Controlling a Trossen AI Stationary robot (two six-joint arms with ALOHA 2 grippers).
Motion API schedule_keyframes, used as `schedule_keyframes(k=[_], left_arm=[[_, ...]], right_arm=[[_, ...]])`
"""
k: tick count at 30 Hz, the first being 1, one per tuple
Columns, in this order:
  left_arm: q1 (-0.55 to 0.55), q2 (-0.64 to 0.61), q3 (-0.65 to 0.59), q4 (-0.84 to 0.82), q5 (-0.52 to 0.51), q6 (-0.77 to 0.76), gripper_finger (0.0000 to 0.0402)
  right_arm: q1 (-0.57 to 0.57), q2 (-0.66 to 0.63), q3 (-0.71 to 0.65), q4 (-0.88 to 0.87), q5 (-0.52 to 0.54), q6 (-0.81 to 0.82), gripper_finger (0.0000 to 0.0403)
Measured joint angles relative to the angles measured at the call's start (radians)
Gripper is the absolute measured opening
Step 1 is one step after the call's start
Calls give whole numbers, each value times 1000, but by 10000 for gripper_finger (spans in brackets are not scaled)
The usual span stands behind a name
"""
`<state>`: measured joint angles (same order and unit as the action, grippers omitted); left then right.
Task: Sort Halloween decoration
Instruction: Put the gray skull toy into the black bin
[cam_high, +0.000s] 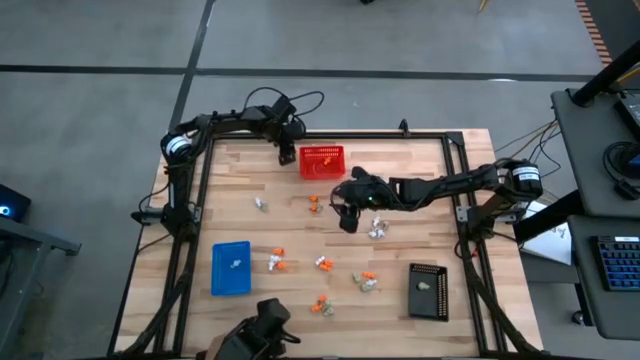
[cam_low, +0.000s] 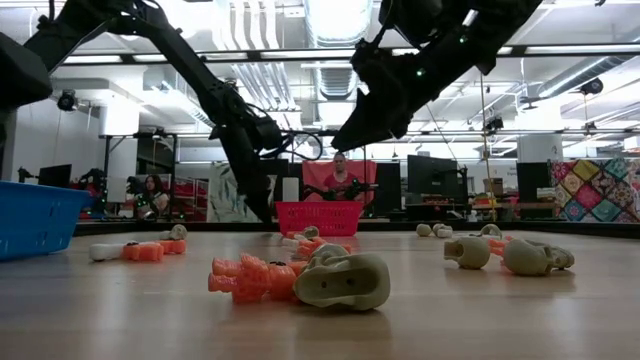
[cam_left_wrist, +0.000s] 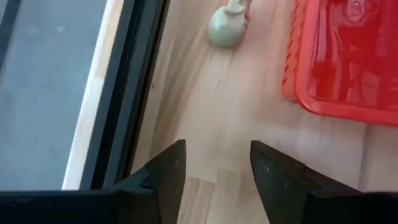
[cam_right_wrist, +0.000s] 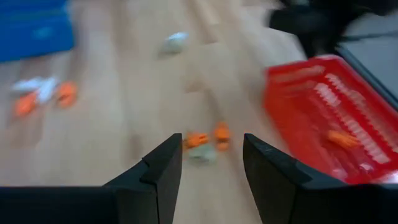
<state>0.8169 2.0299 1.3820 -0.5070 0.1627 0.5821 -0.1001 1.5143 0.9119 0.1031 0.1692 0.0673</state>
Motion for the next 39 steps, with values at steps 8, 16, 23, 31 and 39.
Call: schedule_keyframes(k=[8,16,23,31,39], left_arm=[[27,-9,52,-18,60,-33,162],[61,-48,65,-20,214,1,162],[103,-106,78,9,370,152,162],[110,-77,75,82,385,412,162],[125,-97,80,49,354,412,162]], right_arm=[[-147,3,121,-71,14,119,157],[-308,66,407,-323,4,220,130],[-392,268,679,-512,-145,196,117],[-421,386,836,-745,-150,170,123],[-433,386,830,-624,-144,213,113]])
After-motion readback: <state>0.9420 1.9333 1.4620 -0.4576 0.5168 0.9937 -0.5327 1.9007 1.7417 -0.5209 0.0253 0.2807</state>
